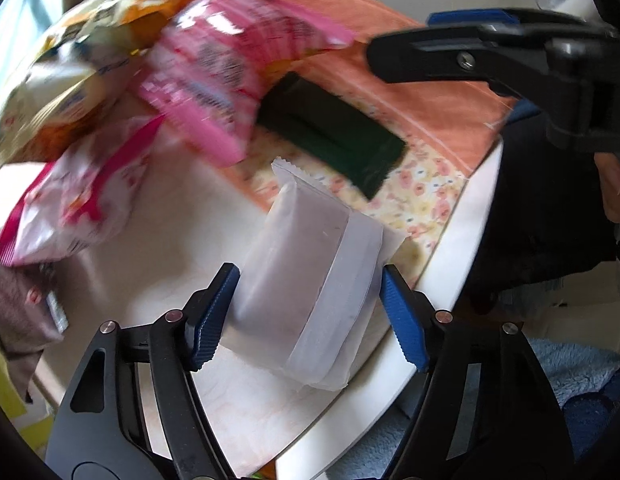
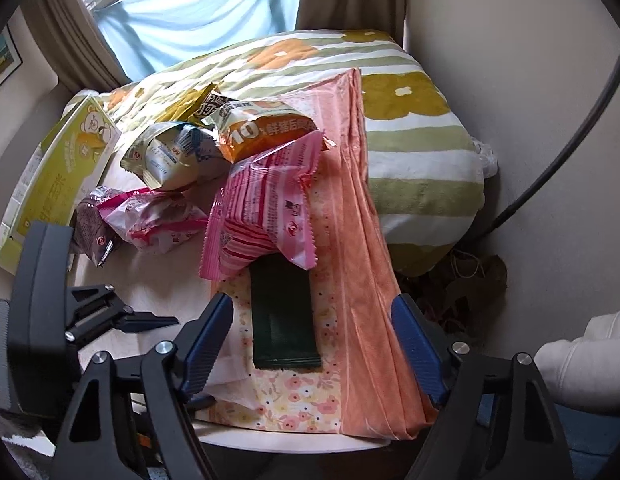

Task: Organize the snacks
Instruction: 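Close the left gripper on the white paper packet while the right grasps the dark green pack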

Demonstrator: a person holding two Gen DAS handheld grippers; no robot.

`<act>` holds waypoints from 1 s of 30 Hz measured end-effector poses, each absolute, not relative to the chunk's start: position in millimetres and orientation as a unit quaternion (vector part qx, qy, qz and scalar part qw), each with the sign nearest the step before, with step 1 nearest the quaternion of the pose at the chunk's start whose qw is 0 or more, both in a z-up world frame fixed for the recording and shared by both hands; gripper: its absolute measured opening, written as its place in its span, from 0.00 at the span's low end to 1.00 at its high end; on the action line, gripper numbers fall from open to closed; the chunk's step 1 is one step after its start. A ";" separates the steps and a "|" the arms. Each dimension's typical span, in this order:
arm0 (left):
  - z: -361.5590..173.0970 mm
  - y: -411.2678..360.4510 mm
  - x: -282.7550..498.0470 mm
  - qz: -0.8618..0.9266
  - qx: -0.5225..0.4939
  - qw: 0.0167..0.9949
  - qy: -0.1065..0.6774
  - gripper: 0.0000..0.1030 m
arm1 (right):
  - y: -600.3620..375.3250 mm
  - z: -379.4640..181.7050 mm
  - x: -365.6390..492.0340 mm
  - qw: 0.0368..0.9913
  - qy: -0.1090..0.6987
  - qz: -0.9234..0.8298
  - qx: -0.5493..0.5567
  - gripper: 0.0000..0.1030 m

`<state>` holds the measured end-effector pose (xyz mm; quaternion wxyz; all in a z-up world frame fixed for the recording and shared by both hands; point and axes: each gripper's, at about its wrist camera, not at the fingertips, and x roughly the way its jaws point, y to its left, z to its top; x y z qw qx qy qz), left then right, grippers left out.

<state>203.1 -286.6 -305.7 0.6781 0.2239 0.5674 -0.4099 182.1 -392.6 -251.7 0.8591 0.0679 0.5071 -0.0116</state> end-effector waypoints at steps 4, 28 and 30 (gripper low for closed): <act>-304.0 -271.0 214.2 -0.387 0.214 0.689 0.575 0.66 | -380.2 -252.0 185.1 0.862 0.506 -0.011 0.036 0.74; -303.6 -209.7 230.4 -0.344 0.175 0.708 0.592 0.66 | -349.7 -307.2 205.6 0.845 0.535 0.013 -0.024 0.55; -307.6 -220.9 222.5 -0.343 0.176 0.707 0.593 0.67 | -349.0 -310.0 207.2 0.845 0.535 0.009 -0.031 0.54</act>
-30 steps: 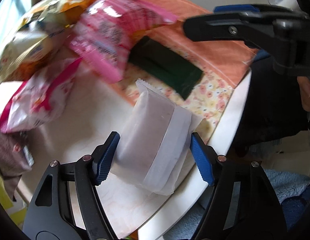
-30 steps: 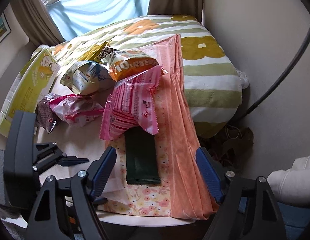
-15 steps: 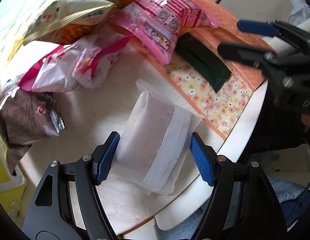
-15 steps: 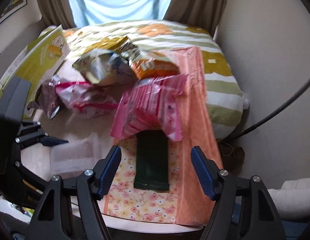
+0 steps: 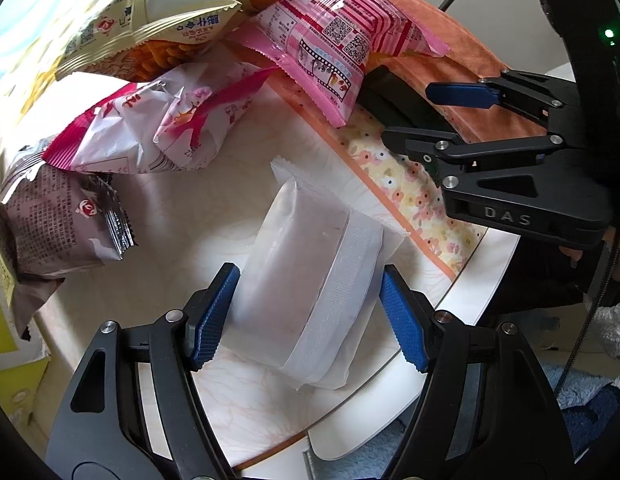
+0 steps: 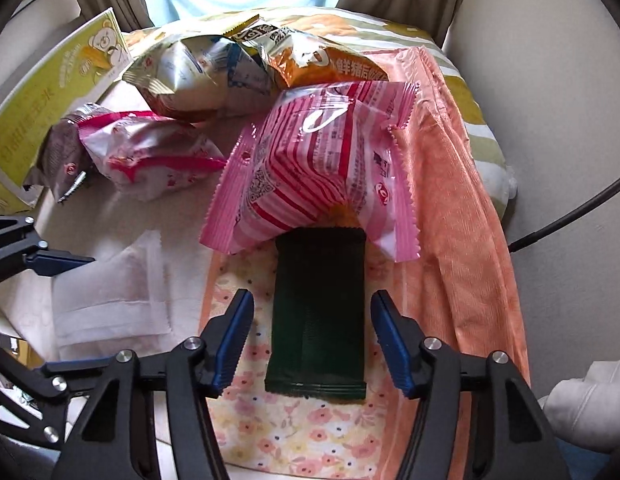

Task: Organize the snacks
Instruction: 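Close the left gripper on the white paper packet while the right grasps the dark green pack, then lift the white packet and green pack and carry both over the yellow box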

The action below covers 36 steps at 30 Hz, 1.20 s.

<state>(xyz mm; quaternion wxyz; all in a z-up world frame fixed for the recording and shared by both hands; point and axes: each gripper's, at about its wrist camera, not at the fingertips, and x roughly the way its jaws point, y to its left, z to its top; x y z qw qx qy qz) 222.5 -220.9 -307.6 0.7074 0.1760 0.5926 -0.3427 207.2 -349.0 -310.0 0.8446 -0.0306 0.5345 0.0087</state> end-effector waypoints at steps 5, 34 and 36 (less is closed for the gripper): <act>-317.1 -249.3 218.4 -0.335 0.192 0.702 0.599 0.68 | -349.5 -313.9 208.2 0.843 0.537 0.008 -0.037 0.39; -193.0 -185.2 206.5 -0.218 0.093 0.815 0.528 0.65 | -314.5 -191.4 191.0 0.884 0.458 0.094 -0.011 0.39; -170.9 -165.6 214.6 -0.195 0.077 0.831 0.515 0.65 | -302.3 -171.0 204.7 0.890 0.442 0.113 -0.019 0.39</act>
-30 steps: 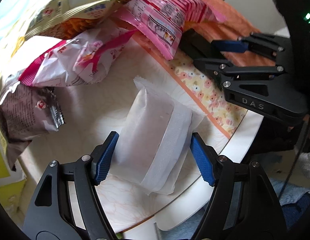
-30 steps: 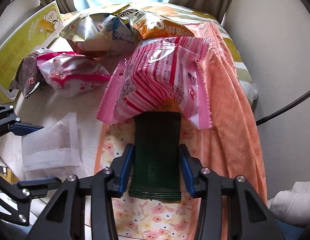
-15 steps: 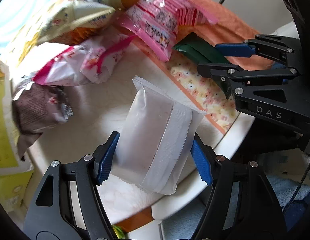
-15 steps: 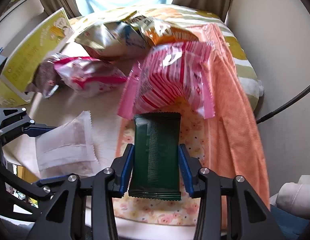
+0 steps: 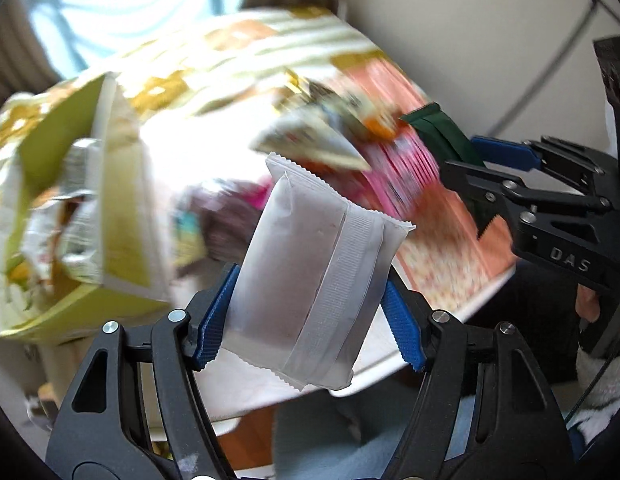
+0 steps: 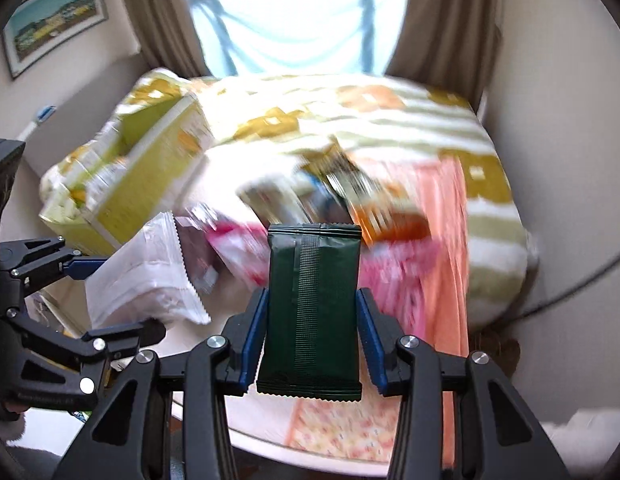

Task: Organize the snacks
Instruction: 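Lift the white packet and green pack and carry both over the yellow box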

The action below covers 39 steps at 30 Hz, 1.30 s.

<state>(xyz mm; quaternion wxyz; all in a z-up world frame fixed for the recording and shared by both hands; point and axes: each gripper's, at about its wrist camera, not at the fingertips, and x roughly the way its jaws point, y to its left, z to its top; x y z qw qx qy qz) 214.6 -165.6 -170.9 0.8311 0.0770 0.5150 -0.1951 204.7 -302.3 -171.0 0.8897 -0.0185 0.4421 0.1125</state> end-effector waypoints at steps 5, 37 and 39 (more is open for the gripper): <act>-126.0 -103.8 237.5 -0.145 0.033 0.861 0.486 0.65 | -261.2 -121.7 229.3 0.906 0.394 0.150 -0.044 0.39; -174.4 155.1 308.4 -0.062 -0.066 0.848 0.522 0.90 | -26.4 -151.7 314.6 0.858 0.463 0.220 -0.024 0.39; -171.2 155.1 303.5 -0.045 -0.060 0.856 0.511 1.00 | -23.3 -155.3 317.9 0.855 0.467 0.223 -0.029 0.39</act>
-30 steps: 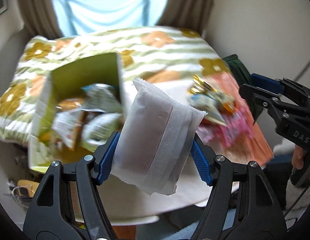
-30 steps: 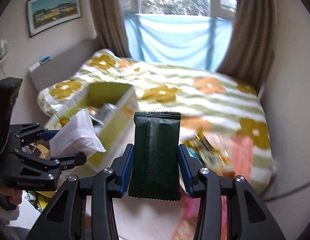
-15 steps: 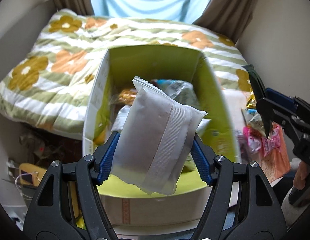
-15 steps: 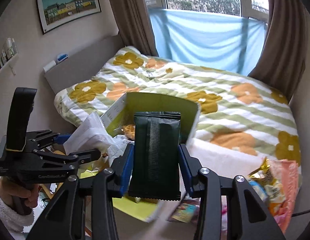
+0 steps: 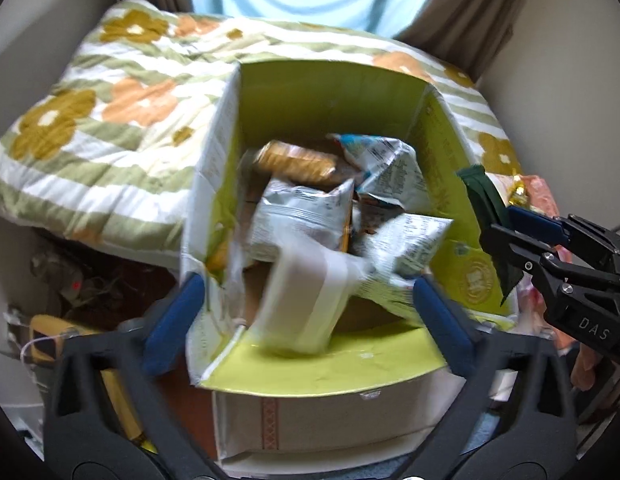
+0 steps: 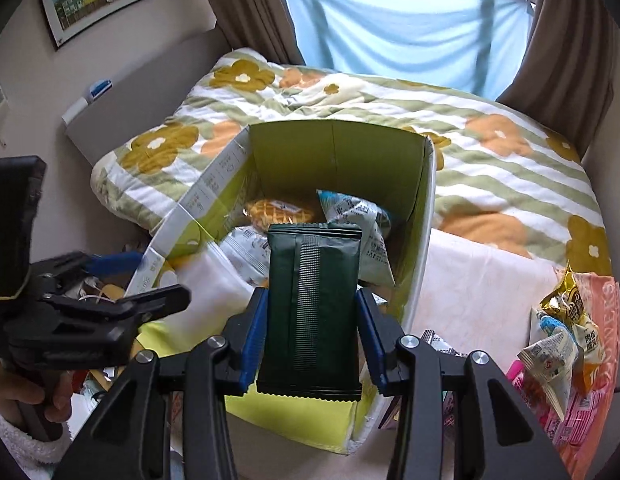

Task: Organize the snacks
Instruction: 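Lift the white packet and green pack and carry both over the yellow box, then open both grippers to drop the white packet and green pack into the box, then move both grippers back to the snack pile on the table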

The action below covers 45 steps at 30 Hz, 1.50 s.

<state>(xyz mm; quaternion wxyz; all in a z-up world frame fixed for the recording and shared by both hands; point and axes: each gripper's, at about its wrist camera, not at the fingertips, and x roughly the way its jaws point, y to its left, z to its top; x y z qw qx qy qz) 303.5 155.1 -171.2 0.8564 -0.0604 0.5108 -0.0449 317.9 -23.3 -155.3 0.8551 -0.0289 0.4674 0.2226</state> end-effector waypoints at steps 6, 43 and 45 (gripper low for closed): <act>-174.2 159.9 294.7 -0.034 -0.088 0.848 0.522 1.00 | -21.3 -169.2 319.7 0.845 0.481 0.232 -0.027 0.39; -152.5 151.5 273.2 -0.072 -0.059 0.865 0.494 1.00 | -47.1 -154.4 274.6 0.878 0.449 0.163 0.003 0.96; -147.2 142.7 273.4 -0.081 -0.057 0.867 0.488 1.00 | -56.5 -148.1 267.6 0.884 0.440 0.156 0.010 0.96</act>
